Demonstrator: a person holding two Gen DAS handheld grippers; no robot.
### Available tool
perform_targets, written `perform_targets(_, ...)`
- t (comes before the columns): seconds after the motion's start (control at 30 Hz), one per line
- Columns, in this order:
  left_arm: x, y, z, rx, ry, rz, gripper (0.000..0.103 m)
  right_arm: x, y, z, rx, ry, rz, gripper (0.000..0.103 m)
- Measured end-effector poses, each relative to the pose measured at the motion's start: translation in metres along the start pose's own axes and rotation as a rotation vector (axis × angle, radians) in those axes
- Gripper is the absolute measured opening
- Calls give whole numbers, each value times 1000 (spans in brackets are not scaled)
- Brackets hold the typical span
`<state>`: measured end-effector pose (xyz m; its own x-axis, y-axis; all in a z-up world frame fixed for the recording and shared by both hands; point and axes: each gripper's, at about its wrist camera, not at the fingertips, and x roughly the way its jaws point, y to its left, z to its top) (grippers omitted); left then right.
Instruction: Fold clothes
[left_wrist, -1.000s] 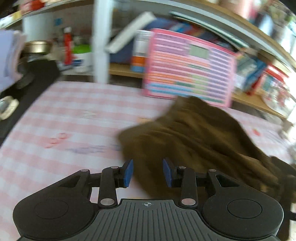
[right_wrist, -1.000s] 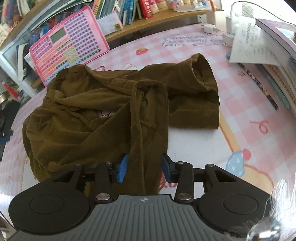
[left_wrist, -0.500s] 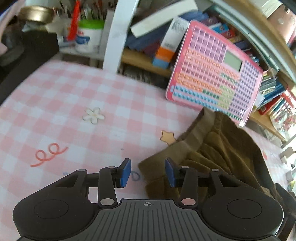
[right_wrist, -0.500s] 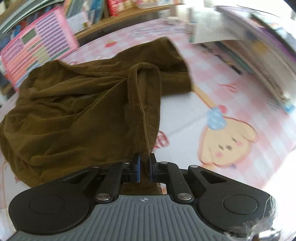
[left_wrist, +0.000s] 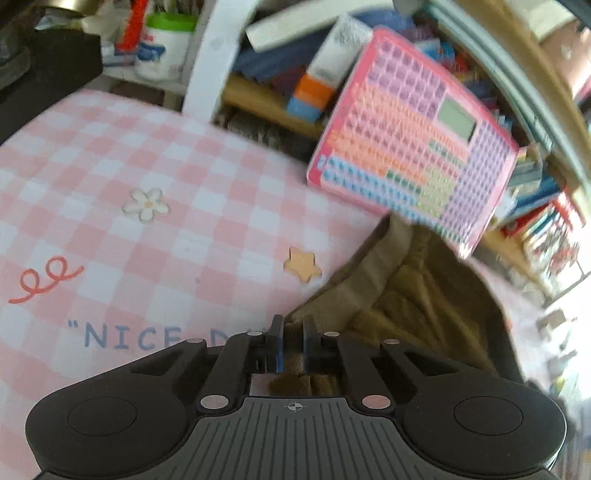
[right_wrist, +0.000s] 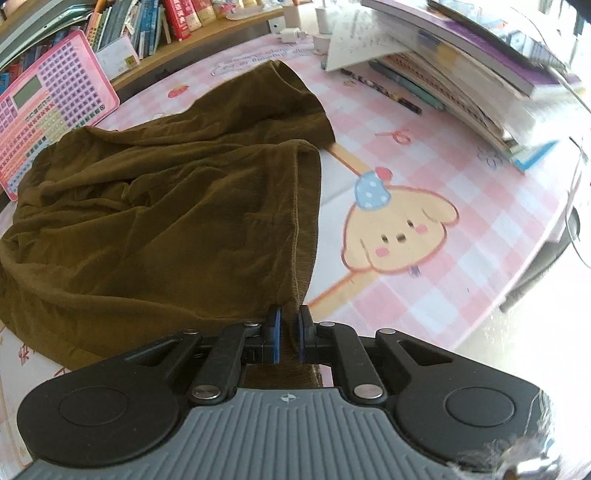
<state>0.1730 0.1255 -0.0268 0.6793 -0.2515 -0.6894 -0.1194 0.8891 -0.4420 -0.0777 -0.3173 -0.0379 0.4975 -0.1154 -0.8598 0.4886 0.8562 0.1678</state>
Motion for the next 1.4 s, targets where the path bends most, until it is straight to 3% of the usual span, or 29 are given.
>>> perform_targets(0.13,-42,19,9,-49,-116,-24,7,10,20,9,-53,-8,40,8)
perform_targets(0.23,-80,52,6,-106,-175,26,7,16,44,10,-117,3,107,8)
perform_targets(0.37,-106,76,-28,-136,-151,93,7,19,64,9,-187,23,173,8)
perform_targets(0.6,-145,111,-92,-173,-92,196,8,21,68,33,-268,8,168,7)
perform_targets(0.7,-156,113,-102,-172,-88,191,8,0,74,66,-311,-84,190,7)
perform_targets(0.77,-162,108,-96,-157,-108,152,8,-45,77,86,-329,-191,262,7)
perform_targets(0.87,-168,104,-93,-137,-116,114,8,-89,64,85,-391,-239,277,7)
perform_targets(1.0,-157,112,-104,-145,-49,99,9,-25,27,48,-329,22,125,9)
perform_targets(1.03,-156,112,-106,-140,-37,97,9,-12,18,38,-325,1,56,9)
perform_targets(1.1,-155,110,-108,-116,-29,94,14,-11,5,31,-299,-60,28,9)
perform_targets(1.2,-154,108,-110,-81,-17,91,18,-20,-8,36,-211,-64,91,10)
perform_targets(1.3,-152,105,-110,-66,-6,85,30,-20,-1,32,-234,-33,135,12)
perform_targets(1.4,-148,106,-113,-84,2,101,26,-14,15,23,-285,28,184,12)
